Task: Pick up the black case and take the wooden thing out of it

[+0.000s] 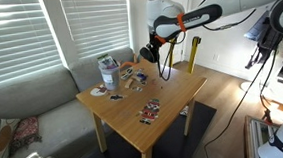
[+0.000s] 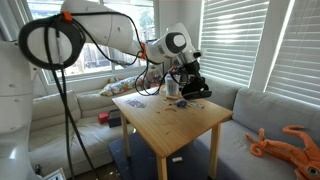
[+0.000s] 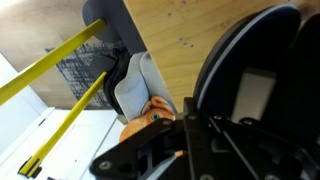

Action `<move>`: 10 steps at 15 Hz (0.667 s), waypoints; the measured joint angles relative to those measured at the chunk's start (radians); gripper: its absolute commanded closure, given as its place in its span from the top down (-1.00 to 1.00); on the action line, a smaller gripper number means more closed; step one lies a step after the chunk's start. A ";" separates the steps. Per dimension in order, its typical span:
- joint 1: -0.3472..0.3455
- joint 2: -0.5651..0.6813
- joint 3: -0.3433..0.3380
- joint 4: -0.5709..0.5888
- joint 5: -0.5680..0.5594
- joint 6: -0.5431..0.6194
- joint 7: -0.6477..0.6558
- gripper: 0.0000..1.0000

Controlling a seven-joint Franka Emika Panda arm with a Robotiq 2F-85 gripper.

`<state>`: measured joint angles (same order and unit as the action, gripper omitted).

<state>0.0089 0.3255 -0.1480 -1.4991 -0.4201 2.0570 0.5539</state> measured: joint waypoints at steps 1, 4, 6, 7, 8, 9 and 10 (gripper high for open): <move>0.005 -0.045 0.000 -0.027 -0.039 0.023 -0.013 -0.97; 0.027 -0.200 0.004 -0.131 -0.196 0.060 -0.023 -0.97; 0.034 -0.294 0.023 -0.206 -0.322 0.086 -0.001 -0.97; 0.034 -0.334 0.037 -0.243 -0.394 0.095 0.021 -0.97; 0.033 -0.368 0.052 -0.279 -0.469 0.096 0.044 -0.97; 0.031 -0.394 0.067 -0.315 -0.540 0.095 0.058 -0.97; 0.029 -0.413 0.080 -0.348 -0.606 0.093 0.071 -0.97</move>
<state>0.0379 -0.0874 -0.0682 -1.8471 -1.0263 2.1501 0.6249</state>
